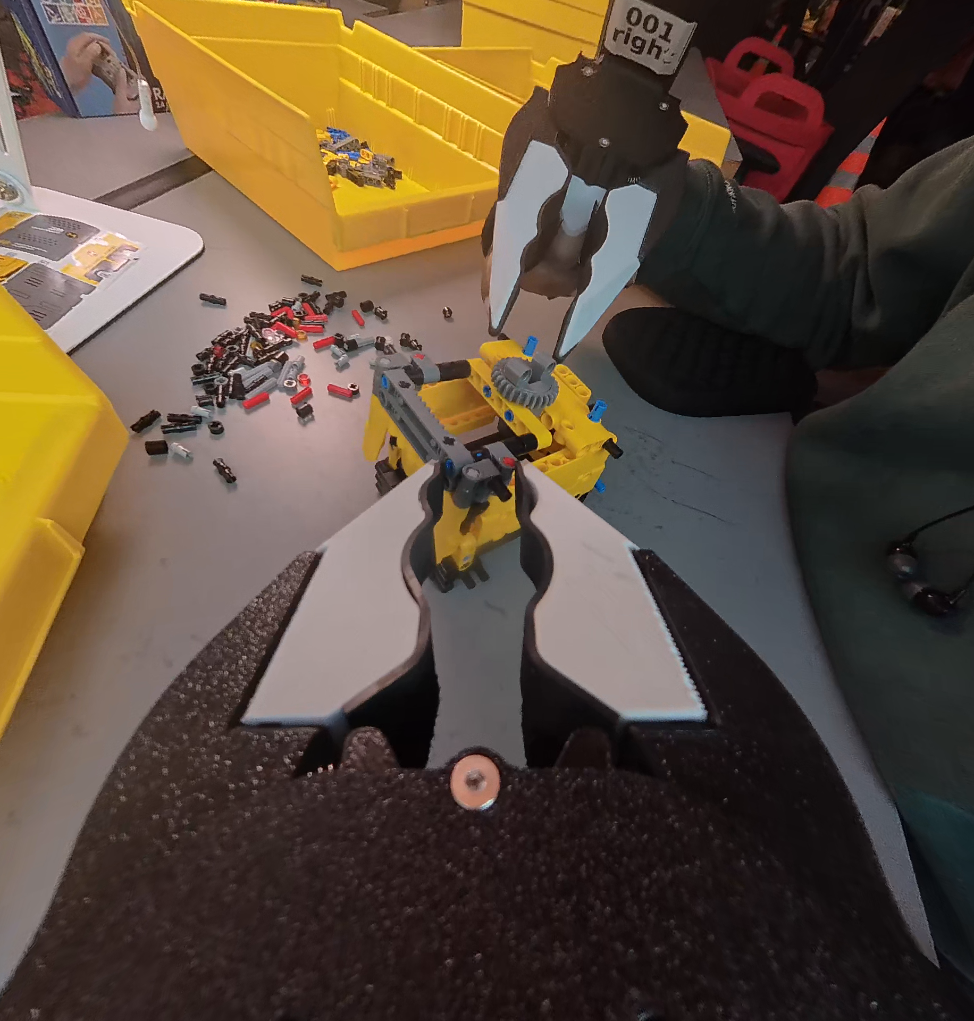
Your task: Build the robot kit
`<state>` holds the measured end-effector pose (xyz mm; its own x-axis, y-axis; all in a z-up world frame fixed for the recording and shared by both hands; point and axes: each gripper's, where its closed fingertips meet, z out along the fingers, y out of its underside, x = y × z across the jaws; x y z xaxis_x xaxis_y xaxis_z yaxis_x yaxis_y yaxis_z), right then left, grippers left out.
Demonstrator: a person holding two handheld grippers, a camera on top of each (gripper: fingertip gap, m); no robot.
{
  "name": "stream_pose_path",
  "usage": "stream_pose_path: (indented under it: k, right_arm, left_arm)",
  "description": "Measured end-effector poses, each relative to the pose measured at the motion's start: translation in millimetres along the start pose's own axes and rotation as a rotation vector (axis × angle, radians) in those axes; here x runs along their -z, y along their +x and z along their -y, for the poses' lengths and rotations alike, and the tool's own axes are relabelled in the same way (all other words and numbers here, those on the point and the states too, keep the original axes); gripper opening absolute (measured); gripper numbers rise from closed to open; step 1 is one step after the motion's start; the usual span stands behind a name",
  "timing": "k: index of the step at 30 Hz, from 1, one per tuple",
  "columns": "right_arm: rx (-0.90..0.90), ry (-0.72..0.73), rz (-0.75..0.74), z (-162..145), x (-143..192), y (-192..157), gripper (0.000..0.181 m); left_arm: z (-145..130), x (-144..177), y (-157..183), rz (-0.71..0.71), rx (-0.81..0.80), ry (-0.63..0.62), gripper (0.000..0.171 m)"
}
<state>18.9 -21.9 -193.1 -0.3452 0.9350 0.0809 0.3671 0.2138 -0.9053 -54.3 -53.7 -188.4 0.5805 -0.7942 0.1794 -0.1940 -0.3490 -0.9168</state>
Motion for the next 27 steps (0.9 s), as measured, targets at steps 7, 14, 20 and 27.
stream_pose_path:
  k: [7, 14, 20, 27]
  right_arm:
    - [-0.023, 0.017, 0.023, 2, -3, -3, 0.027]
    - [-0.048, 0.056, 0.038, 11, 4, -4, 0.027]
    - [-0.109, 0.159, 0.027, 31, 9, 1, 0.025]
    - [-0.154, 0.175, 0.037, 38, 11, 0, 0.024]
  left_arm:
    - [0, -2, -2, -0.012, 0.033, 0.017, 0.025]
    - [1, -4, -3, -0.026, 0.065, 0.035, 0.024]
    - [7, -3, -8, -0.033, 0.126, 0.082, 0.024]
    - [9, -4, -9, -0.113, 0.256, 0.113, 0.024]
